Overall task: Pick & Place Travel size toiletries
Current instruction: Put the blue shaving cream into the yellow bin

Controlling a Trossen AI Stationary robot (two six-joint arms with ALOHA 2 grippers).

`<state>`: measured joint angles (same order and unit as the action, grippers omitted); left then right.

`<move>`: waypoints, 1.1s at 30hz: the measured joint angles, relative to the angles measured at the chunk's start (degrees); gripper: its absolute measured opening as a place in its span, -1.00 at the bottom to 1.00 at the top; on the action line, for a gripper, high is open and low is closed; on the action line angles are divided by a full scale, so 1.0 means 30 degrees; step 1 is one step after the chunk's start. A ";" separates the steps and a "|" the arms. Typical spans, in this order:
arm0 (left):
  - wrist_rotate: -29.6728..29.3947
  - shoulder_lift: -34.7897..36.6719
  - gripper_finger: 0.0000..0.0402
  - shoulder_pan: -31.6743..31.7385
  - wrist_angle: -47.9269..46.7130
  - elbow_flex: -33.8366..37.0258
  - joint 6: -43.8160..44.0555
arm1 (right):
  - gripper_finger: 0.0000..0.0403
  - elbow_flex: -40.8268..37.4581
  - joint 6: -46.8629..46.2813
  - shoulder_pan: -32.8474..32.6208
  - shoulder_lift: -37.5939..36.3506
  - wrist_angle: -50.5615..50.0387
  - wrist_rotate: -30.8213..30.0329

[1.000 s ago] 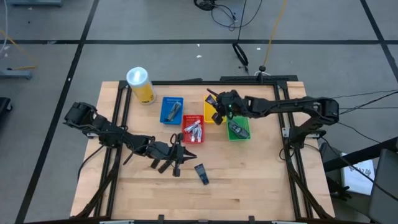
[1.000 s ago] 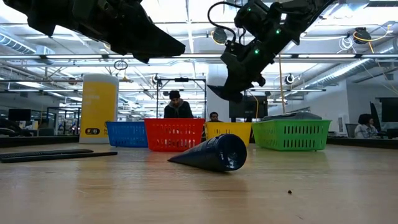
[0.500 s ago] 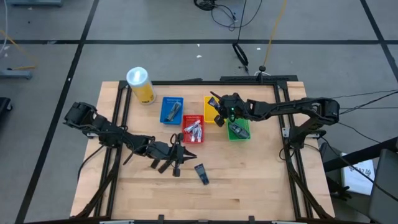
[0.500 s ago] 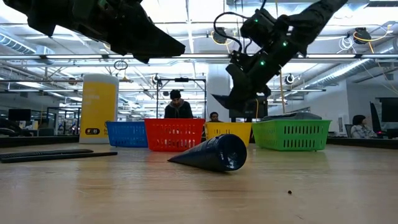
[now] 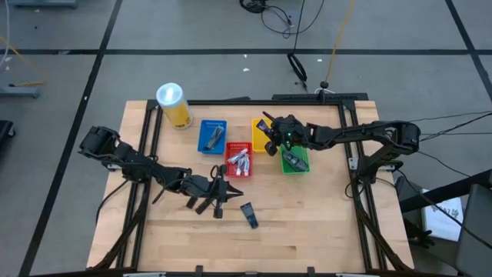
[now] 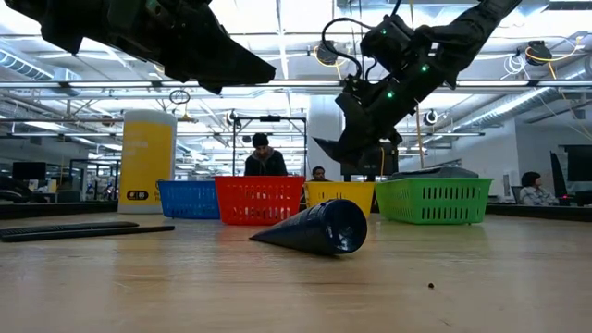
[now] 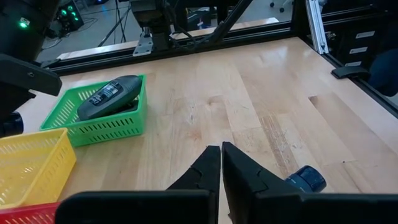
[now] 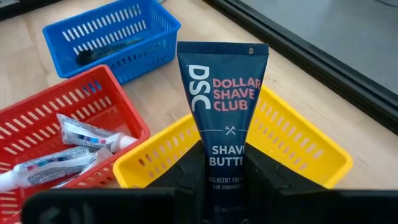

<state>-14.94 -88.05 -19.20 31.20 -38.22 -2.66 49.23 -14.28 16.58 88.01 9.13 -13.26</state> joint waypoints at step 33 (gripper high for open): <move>0.0426 -0.0006 -0.86 0.0082 -0.2766 -0.1129 -0.0414 | -0.02 0.0015 0.5654 -0.3835 -0.2830 0.4776 0.2983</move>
<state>-13.66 -88.07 -18.96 22.90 -41.60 -3.90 49.28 2.68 5.07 79.52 23.45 -4.31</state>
